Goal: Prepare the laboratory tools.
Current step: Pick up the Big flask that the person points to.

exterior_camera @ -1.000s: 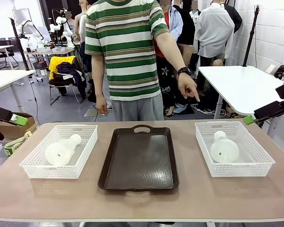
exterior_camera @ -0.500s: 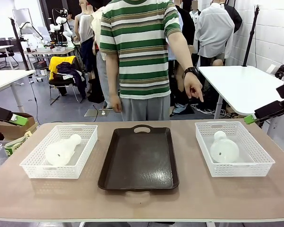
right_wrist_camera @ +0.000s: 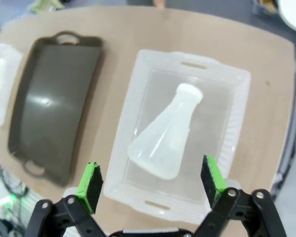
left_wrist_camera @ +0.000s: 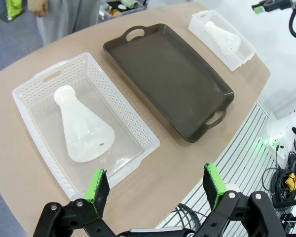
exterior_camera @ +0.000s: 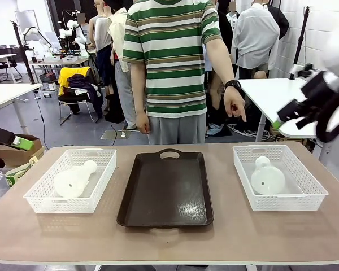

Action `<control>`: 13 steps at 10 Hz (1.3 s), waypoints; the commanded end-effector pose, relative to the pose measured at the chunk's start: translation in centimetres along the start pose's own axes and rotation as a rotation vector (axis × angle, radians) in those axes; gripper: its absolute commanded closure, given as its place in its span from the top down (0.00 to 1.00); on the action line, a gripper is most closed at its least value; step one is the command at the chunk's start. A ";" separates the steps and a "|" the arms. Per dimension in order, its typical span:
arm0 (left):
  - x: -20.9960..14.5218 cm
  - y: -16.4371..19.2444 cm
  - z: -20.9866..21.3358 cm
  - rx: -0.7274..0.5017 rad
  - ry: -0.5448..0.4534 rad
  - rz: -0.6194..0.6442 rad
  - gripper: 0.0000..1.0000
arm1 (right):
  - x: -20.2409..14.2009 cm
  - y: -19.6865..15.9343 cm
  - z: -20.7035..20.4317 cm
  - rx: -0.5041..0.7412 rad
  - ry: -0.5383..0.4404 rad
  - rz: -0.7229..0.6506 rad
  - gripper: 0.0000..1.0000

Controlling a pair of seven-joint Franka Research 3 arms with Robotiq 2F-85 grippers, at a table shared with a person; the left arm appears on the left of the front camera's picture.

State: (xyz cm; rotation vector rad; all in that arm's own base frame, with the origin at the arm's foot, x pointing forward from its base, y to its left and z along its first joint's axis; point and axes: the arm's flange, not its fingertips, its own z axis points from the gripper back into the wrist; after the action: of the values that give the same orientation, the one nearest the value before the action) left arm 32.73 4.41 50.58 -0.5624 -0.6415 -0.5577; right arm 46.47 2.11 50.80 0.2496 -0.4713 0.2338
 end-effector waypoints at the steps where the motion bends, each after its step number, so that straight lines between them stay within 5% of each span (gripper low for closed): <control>1: -0.1 0.3 0.1 -0.018 -0.012 -0.011 1.00 | 4.9 1.3 -2.3 -0.153 0.137 -0.140 1.00; 4: -0.1 0.3 0.1 -0.018 -0.012 -0.011 1.00 | 8.4 1.8 -7.8 -0.327 0.288 -0.291 1.00; 7: -0.1 0.3 0.1 -0.018 -0.012 -0.011 1.00 | 8.5 0.4 -12.9 -0.319 0.389 -0.358 1.00; 13: -0.1 0.3 0.1 -0.018 -0.012 -0.011 1.00 | 5.5 -2.0 -16.5 -0.277 0.396 -0.444 1.00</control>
State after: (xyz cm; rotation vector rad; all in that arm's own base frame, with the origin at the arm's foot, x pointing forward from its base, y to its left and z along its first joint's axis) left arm 32.73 4.43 50.57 -0.5611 -0.6407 -0.5566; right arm 59.30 5.85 38.58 0.0104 -0.0070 -0.1969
